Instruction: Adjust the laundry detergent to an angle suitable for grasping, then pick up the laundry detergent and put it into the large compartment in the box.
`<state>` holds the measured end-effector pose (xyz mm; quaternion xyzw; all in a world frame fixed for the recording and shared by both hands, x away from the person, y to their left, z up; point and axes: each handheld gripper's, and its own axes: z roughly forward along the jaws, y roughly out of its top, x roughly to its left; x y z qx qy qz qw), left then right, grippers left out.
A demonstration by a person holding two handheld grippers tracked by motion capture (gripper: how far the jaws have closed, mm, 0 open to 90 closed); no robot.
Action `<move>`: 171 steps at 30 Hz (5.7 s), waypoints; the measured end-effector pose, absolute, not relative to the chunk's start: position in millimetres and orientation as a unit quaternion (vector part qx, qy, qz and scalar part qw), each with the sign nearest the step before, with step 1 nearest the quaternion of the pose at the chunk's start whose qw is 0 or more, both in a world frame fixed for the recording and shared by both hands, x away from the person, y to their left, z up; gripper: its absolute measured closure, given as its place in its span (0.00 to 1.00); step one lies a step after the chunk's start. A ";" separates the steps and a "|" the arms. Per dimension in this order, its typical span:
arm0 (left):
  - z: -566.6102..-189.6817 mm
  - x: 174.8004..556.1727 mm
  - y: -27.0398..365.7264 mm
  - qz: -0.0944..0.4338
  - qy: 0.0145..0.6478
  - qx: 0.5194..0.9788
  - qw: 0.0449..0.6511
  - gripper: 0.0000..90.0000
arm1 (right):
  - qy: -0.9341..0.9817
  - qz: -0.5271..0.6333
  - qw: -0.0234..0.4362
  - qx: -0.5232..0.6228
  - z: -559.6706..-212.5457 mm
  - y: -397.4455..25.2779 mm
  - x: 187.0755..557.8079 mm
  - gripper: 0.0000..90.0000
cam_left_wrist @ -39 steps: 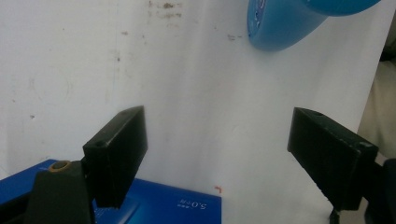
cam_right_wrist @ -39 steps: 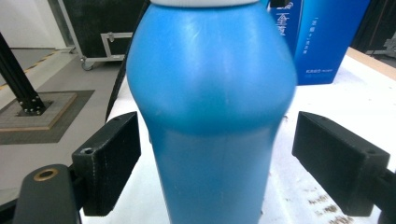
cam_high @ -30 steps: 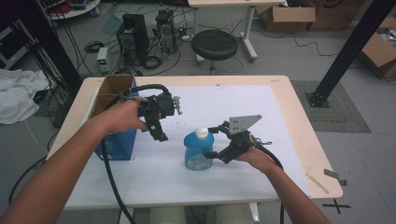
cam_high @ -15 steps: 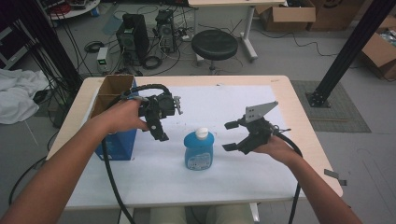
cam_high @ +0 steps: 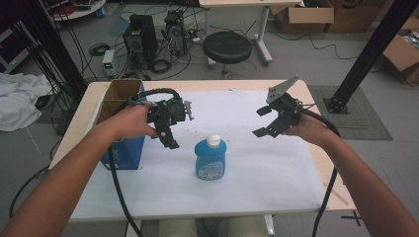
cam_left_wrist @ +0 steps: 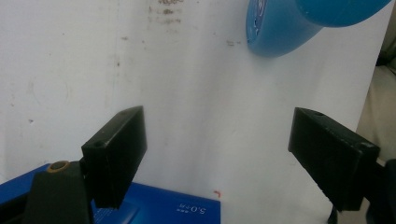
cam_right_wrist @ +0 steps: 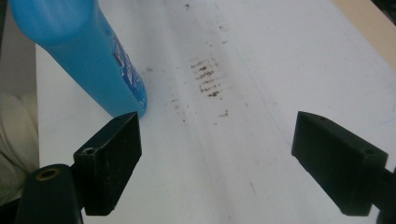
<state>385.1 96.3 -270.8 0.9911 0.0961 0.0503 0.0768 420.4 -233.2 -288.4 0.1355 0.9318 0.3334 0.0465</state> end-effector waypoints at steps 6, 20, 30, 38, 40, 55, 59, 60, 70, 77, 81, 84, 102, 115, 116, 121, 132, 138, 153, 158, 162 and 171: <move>-270.7 386.4 95.9 0.050 0.099 0.991 0.077 0.22 | 0.951 0.277 0.045 0.134 -286.5 -224.4 425.4 0.19; -268.5 386.8 96.8 0.050 0.100 0.991 0.073 0.22 | 0.968 0.212 0.049 0.127 -283.1 -215.9 437.5 0.20; -267.7 385.7 94.9 0.054 0.098 0.991 0.075 0.22 | 0.967 0.216 0.052 0.121 -280.8 -215.9 436.2 0.20; -267.7 385.9 94.9 0.053 0.098 0.991 0.075 0.22 | 0.967 0.219 0.055 0.120 -278.8 -216.3 433.5 0.19; -267.9 385.1 95.4 0.053 0.099 0.991 0.073 0.22 | 0.967 0.218 0.056 0.121 -278.7 -215.6 433.0 0.19; -262.2 379.5 95.2 0.056 0.094 0.991 0.082 0.22 | 0.966 0.222 0.059 0.121 -275.0 -218.6 427.2 0.19; -259.8 380.1 94.0 0.056 0.101 0.989 0.087 0.22 | 0.966 0.222 0.059 0.121 -276.2 -218.8 428.3 0.19; -258.7 379.9 93.5 0.056 0.102 0.989 0.089 0.22 | 0.966 0.222 0.058 0.122 -276.6 -218.5 428.2 0.19; -246.5 370.3 77.5 0.047 0.078 0.989 0.113 0.22 | 0.966 0.223 0.056 0.118 -279.9 -217.3 426.4 0.19; -239.5 360.6 64.0 0.050 0.057 0.991 0.113 0.22 | 0.966 0.225 0.055 0.115 -279.9 -216.4 425.4 0.19; -237.5 355.8 58.4 0.051 0.047 0.990 0.119 0.22 | 0.966 0.226 0.056 0.113 -279.4 -215.8 424.7 0.19; -236.9 353.4 54.5 0.051 0.043 0.990 0.121 0.22 | 0.966 0.228 0.058 0.111 -279.3 -215.3 424.4 0.19; -248.8 347.7 27.4 0.033 0.026 0.993 0.112 0.22 | 0.967 0.225 0.057 0.107 -279.5 -213.7 423.7 0.19; -260.6 354.4 12.3 0.028 0.021 0.994 0.105 0.22 | 0.967 0.226 0.056 0.102 -280.3 -210.4 423.2 0.19; -261.4 354.8 11.2 0.028 0.021 0.994 0.104 0.22 | 0.967 0.227 0.055 0.102 -280.6 -210.0 423.3 0.19; -264.8 356.8 6.1 0.024 0.018 0.994 0.102 0.22 | 0.967 0.228 0.056 0.100 -280.7 -209.6 424.3 0.19; -276.6 360.2 -4.2 0.015 0.013 0.996 0.088 0.22 | 0.966 0.230 0.055 0.101 -279.9 -210.2 423.7 0.19; -281.0 362.6 -7.1 0.016 0.012 0.997 0.078 0.22 | 0.967 0.230 0.056 0.099 -279.5 -210.2 423.1 0.19; -292.1 364.0 -6.6 0.009 0.015 0.997 0.072 0.22 | 0.966 0.233 0.057 0.100 -278.8 -211.1 423.5 0.19; -292.6 364.0 -7.4 0.009 0.013 0.997 0.072 0.24 | 0.966 0.232 0.057 0.099 -279.1 -210.6 423.4 0.19; -292.7 364.4 -7.0 0.008 0.013 0.997 0.071 0.26 | 0.966 0.233 0.056 0.099 -279.1 -210.4 423.5 0.19; -292.8 364.7 -6.5 0.008 0.013 0.997 0.072 0.28 | 0.966 0.233 0.055 0.098 -279.4 -209.6 423.6 0.19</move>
